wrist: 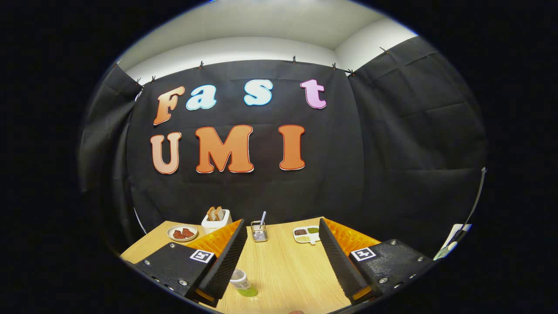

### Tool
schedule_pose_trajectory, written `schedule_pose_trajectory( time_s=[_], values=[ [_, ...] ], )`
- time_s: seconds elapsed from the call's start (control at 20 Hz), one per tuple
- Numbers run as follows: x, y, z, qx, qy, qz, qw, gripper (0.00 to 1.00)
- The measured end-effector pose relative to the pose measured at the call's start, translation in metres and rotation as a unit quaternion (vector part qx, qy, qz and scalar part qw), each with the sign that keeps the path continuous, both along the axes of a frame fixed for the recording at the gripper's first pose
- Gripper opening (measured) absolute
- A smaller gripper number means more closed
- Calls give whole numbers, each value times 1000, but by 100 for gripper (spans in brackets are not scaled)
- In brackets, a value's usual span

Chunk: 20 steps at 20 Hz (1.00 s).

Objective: Take the bottle from table, then pour the juice into the cup, finally place the bottle on the coaster

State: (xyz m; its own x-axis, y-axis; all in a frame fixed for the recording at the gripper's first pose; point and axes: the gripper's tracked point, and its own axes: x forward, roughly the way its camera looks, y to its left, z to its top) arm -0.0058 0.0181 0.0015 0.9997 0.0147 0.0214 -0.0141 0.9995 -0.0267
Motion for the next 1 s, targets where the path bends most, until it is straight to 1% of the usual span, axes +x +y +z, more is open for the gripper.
schedule_pose_trajectory(
  time_s=[0.3, 0.55, 0.75, 1.0],
  values=[
    [1, 7, -2, 1, 1, 4, 1000, 98],
    [4, 22, -16, 2, 17, 19, 1000, 98],
    [8, 46, -42, 3, 46, 46, 998, 98],
    [6, 74, -85, -1, 96, 82, 992, 98]
  ],
)
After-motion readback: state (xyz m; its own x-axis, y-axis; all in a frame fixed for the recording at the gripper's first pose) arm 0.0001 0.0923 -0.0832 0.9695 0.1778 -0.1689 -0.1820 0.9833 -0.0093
